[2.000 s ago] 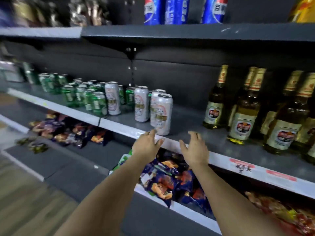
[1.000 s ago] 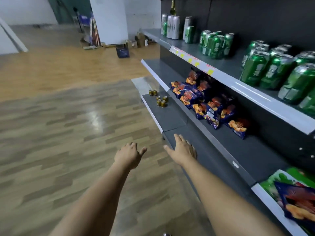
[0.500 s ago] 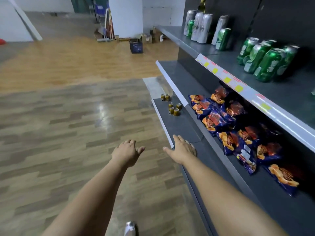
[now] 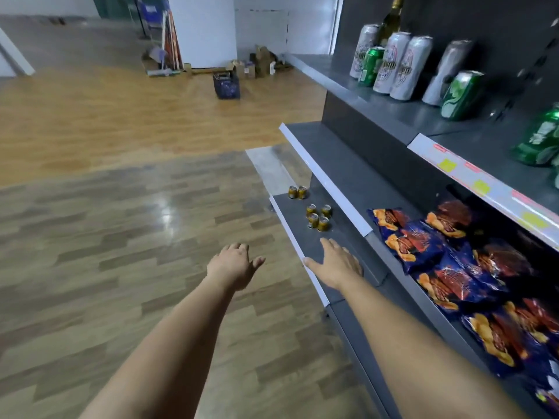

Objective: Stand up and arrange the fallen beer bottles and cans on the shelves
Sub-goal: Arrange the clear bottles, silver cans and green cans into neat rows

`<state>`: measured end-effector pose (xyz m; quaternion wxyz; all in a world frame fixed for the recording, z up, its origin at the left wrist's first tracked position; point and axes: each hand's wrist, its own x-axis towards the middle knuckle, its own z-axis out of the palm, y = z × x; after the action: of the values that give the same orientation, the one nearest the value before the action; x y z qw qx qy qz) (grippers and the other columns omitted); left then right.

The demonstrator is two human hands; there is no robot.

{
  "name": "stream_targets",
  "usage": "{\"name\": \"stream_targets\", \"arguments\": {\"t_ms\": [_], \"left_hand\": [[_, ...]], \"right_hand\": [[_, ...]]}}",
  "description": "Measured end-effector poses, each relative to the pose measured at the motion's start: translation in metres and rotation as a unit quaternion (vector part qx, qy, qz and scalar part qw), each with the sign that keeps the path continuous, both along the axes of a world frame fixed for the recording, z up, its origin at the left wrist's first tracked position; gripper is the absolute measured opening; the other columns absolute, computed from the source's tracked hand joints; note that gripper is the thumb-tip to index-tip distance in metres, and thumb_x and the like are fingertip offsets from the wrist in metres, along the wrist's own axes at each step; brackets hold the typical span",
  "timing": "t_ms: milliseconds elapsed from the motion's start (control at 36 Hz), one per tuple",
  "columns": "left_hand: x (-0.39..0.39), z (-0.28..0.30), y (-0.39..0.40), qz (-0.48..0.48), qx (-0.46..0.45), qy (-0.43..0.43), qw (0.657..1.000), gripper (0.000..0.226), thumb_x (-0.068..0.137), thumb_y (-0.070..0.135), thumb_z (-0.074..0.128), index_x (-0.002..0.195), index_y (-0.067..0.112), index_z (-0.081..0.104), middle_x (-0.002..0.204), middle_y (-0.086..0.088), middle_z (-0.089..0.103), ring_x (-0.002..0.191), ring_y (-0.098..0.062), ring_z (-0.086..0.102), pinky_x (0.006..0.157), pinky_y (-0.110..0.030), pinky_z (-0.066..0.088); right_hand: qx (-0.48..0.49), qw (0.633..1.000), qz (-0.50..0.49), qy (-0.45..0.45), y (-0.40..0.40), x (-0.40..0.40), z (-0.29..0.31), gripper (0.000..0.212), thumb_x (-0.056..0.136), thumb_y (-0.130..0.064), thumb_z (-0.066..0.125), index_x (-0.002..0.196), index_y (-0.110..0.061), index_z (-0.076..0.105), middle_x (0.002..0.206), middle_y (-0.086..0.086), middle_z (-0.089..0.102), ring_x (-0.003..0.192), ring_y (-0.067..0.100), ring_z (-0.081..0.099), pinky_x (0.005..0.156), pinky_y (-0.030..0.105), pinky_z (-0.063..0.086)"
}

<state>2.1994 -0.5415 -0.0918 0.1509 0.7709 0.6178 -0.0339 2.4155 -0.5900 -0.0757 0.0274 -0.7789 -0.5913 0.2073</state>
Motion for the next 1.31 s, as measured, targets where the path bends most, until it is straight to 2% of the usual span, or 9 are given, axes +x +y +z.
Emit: {"name": "stream_targets", "arguments": {"t_ms": [306,667,833,1028,1139,1306], "left_hand": [[0.019,-0.004,0.178,-0.037,-0.005,0.022,0.999,0.063,0.098,0.058,0.033,0.142,0.013,0.040,0.147,-0.009,0.041,0.135,-0.027,0.038,0.105,-0.039,0.037],[0.083,0.049,0.403,-0.086,0.041,0.032,0.995,0.063,0.099,0.057,0.031,0.143,0.013,0.038,0.150,-0.009,0.039,0.136,-0.027,0.037,0.106,-0.038,0.036],[0.114,0.061,0.496,-0.121,0.062,0.005,0.991,0.063,0.099,0.057,0.032,0.143,0.013,0.038,0.148,-0.009,0.040,0.136,-0.027,0.038,0.107,-0.038,0.036],[0.154,0.091,0.618,-0.206,0.122,-0.020,0.971,0.064,0.099,0.055,0.032,0.144,0.010,0.037,0.147,-0.011,0.042,0.135,-0.029,0.040,0.106,-0.038,0.036],[0.182,0.116,0.672,-0.264,0.143,-0.057,0.952,0.062,0.099,0.056,0.032,0.142,0.012,0.039,0.146,-0.009,0.043,0.133,-0.029,0.040,0.106,-0.042,0.037],[0.235,0.145,0.723,-0.330,0.160,-0.099,0.925,0.061,0.099,0.056,0.032,0.143,0.014,0.038,0.146,-0.008,0.041,0.134,-0.028,0.038,0.106,-0.040,0.036]], "right_hand": [[0.018,1.000,-0.019,0.004,0.174,0.012,-0.009,0.078,0.092,-0.061,0.044,0.154,-0.020,0.019,0.161,0.000,0.019,0.142,0.025,0.028,0.111,0.040,0.029],[0.078,0.996,-0.039,-0.017,0.383,0.064,0.040,0.065,0.092,-0.058,0.047,0.142,-0.018,0.035,0.150,0.002,0.037,0.132,0.027,0.039,0.107,0.038,0.032],[0.132,0.989,-0.049,-0.048,0.463,0.086,0.063,0.066,0.095,-0.054,0.046,0.148,-0.018,0.027,0.152,0.000,0.031,0.132,0.026,0.040,0.099,0.039,0.040],[0.245,0.957,-0.124,-0.096,0.551,0.101,0.105,0.054,0.098,-0.047,0.042,0.145,-0.021,0.034,0.145,0.000,0.039,0.125,0.024,0.048,0.091,0.036,0.043],[0.251,0.939,-0.200,-0.123,0.586,0.112,0.128,0.048,0.097,-0.046,0.043,0.137,-0.020,0.041,0.138,0.002,0.046,0.117,0.028,0.053,0.088,0.040,0.047],[0.285,0.893,-0.292,-0.187,0.612,0.144,0.169,0.044,0.098,-0.042,0.044,0.134,-0.017,0.043,0.129,0.006,0.051,0.116,0.026,0.052,0.081,0.035,0.043]]}}
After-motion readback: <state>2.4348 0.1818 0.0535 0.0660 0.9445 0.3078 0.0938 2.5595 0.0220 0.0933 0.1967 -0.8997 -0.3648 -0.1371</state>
